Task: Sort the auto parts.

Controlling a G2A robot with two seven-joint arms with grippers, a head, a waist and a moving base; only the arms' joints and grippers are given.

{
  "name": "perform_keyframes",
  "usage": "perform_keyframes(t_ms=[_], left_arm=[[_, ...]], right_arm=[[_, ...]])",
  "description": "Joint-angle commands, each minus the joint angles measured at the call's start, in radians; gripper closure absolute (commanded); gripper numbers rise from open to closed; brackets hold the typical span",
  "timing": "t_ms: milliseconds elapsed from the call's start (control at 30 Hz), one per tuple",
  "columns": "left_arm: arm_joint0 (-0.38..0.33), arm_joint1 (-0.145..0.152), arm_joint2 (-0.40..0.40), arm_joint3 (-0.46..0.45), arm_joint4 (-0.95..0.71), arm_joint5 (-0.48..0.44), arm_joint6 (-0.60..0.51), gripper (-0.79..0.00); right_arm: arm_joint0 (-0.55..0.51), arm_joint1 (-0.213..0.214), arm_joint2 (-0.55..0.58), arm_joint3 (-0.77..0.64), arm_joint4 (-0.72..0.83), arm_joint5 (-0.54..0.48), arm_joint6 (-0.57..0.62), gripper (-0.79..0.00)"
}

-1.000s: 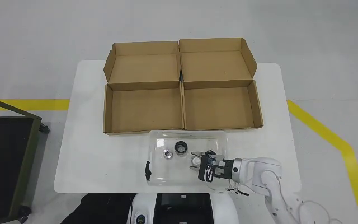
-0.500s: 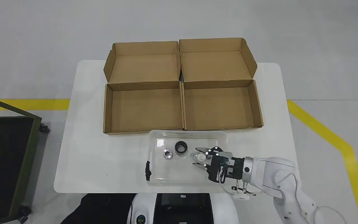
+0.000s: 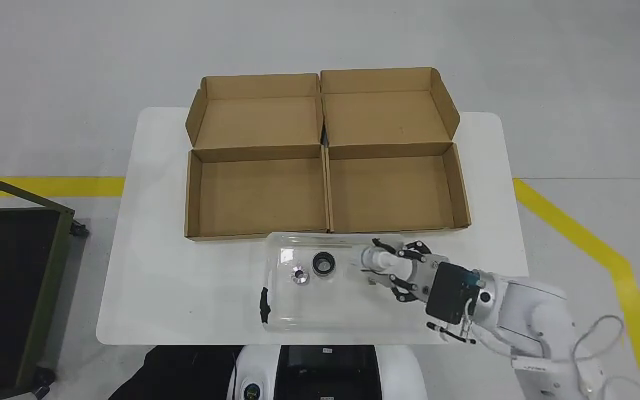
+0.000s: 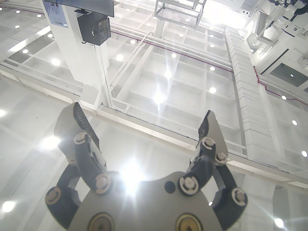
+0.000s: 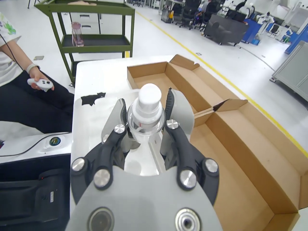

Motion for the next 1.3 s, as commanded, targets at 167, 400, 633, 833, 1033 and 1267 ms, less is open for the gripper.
perform_keyframes(t_ms=[167,400,633,833,1033,1267], left_arm=[[0.000,0.000,0.000,0.000,0.000,0.000,0.000,-0.785],[0.000,0.000,0.000,0.000,0.000,0.000,0.000,-0.785],[0.000,0.000,0.000,0.000,0.000,0.000,0.000,-0.785],[0.000,0.000,0.000,0.000,0.000,0.000,0.000,-0.785],[0.000,0.000,0.000,0.000,0.000,0.000,0.000,-0.785],[0.000,0.000,0.000,0.000,0.000,0.000,0.000,-0.785]], right_arm=[[-0.017,0.005,0.068,-0.022,0.075,0.000,-0.116,0.000],[0.015,0.008,0.083,0.004,0.166,-0.009,-0.133,0.000],[0.048,0.010,0.055,0.036,0.204,0.000,-0.088,0.000],[0.092,0.008,-0.010,0.087,0.179,0.043,-0.005,0.000],[0.187,0.000,-0.104,0.174,0.145,0.114,0.072,0.000],[0.301,-0.013,-0.184,0.268,0.144,0.195,0.131,0.000]])
